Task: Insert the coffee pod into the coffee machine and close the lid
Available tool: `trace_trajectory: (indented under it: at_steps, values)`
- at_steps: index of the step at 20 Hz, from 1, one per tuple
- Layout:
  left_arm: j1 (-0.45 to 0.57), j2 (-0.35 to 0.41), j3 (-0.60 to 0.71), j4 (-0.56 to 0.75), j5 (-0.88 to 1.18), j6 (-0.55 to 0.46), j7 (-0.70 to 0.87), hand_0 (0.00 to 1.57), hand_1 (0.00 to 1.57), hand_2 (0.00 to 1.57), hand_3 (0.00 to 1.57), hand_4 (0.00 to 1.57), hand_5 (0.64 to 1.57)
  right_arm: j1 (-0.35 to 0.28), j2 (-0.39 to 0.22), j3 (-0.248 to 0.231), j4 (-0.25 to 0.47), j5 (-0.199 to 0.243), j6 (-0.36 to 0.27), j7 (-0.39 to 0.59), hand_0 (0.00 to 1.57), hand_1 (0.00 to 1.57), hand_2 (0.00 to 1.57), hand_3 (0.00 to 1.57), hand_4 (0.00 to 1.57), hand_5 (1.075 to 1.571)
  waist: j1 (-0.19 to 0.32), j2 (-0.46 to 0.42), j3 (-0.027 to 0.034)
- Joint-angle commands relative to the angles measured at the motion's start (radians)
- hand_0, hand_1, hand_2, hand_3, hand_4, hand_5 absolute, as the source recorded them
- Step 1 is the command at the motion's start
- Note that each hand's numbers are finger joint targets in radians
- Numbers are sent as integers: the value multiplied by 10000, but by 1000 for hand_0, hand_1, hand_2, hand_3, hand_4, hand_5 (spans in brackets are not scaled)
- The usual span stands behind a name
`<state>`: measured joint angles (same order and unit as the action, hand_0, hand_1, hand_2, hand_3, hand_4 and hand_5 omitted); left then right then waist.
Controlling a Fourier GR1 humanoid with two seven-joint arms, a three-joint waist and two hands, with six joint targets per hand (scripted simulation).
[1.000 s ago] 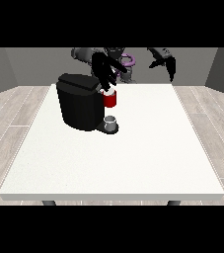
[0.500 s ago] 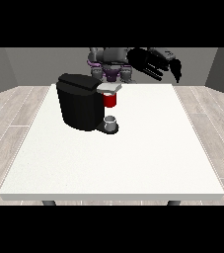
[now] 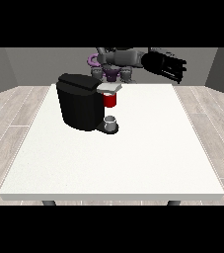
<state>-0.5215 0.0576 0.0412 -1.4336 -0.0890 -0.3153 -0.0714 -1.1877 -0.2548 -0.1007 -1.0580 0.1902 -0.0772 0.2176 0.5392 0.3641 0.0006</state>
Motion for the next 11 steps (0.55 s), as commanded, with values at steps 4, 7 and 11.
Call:
trace_trajectory:
  at_steps: [4,7,11]
  values:
    - [625,297,540,446,234,-9,-273,0,0,0,0,329,1571,557,1578,833,-200,8,-142,-936,0,0,0,0,0,1571,-1072,-909,-11]
    - [1557,34,184,97,94,38,-330,0,0,0,0,246,1571,1222,1876,922,-170,-219,119,-1694,0,0,0,0,219,1571,-1318,-1590,-7]
    - [2240,501,719,501,205,-56,-857,0,0,0,0,266,1571,2316,2501,1513,-426,-372,416,-2588,0,0,0,0,259,1571,-2148,-1896,-7]
